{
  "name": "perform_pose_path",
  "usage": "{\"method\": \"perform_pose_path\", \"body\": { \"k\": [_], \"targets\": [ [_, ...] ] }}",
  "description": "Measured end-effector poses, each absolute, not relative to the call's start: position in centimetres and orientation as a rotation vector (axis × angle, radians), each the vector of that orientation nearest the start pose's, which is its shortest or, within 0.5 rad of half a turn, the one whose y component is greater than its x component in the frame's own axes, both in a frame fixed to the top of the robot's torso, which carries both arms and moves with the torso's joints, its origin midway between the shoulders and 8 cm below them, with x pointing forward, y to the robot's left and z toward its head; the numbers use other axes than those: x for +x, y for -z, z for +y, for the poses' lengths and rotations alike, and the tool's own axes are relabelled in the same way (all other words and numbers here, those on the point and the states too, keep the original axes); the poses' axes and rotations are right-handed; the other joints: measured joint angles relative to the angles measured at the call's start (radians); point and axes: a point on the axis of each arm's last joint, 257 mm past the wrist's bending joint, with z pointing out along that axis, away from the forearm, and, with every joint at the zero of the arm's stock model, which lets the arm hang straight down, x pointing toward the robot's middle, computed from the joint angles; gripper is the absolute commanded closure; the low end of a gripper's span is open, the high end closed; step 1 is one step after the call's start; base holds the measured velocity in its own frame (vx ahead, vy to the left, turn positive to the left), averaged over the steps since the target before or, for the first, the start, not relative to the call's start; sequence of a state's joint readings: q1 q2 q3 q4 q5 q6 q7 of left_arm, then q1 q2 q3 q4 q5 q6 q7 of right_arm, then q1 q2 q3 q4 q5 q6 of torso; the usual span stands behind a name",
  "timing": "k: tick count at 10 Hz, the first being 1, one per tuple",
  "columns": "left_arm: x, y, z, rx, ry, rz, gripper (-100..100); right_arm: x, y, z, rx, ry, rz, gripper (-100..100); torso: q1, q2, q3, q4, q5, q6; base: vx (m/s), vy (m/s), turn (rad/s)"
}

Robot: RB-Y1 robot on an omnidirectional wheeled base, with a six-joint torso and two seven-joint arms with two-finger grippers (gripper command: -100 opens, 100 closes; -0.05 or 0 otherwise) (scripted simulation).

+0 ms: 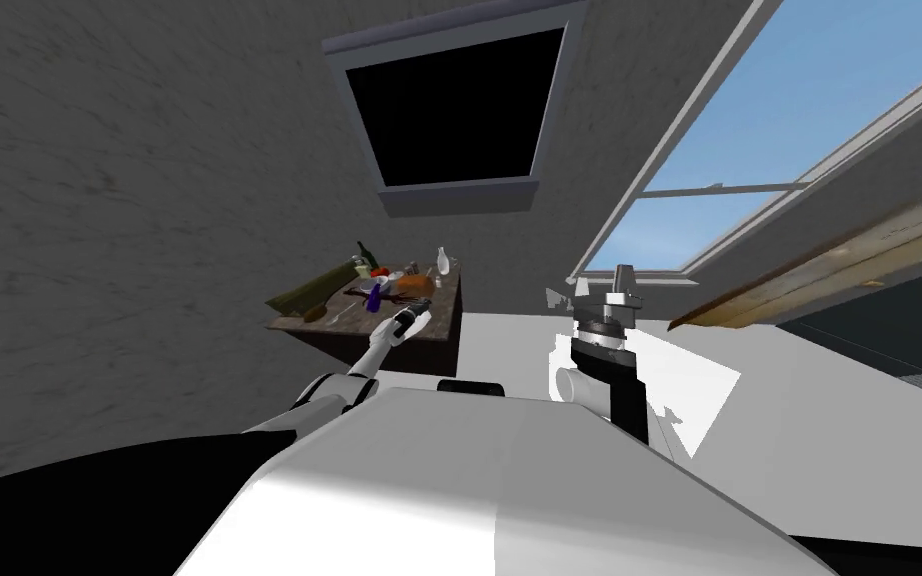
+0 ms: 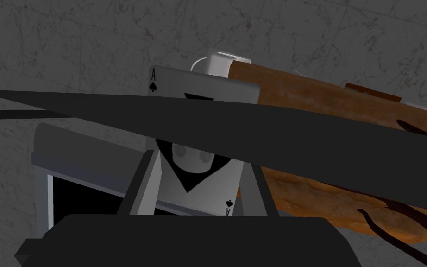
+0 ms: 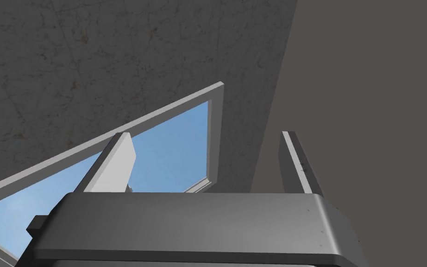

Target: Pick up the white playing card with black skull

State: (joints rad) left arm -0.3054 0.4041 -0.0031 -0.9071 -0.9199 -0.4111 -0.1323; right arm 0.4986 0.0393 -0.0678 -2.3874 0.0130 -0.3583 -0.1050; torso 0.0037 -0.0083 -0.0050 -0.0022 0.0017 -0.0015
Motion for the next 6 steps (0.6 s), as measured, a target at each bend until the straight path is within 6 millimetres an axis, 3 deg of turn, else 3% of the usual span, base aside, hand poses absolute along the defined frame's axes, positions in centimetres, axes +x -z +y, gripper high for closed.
{"method": "perform_pose_path", "body": {
  "k": [2, 3, 5, 6],
  "targets": [
    [58.8, 30.8, 26.3, 0.135, 0.389, 1.789, 100, 34.0, -4.6, -30.4, 0.737, -1.313, 0.572, 0, -0.002, -0.002, -0.001, 0.000, -0.001, -0.002, 0.093, -0.061, 0.381],
    [58.8, 31.0, 25.0, 0.155, 0.414, 1.791, 100, 34.0, -4.6, -30.4, 0.737, -1.313, 0.572, 0, -0.002, -0.002, -0.001, -0.001, 0.000, -0.002, 0.069, -0.061, 0.370],
    [58.7, 31.1, 21.8, 0.222, 0.459, 1.793, 100, 34.0, -4.6, -30.4, 0.737, -1.313, 0.572, 0, -0.001, -0.001, -0.001, -0.001, 0.000, -0.002, 0.038, -0.046, 0.158],
    [58.6, 31.1, 21.7, 0.226, 0.461, 1.793, 0, 34.0, -4.6, -30.4, 0.737, -1.313, 0.572, 0, 0.001, 0.001, 0.000, -0.001, 0.000, -0.002, 0.004, -0.006, -0.007]
  ]
}}
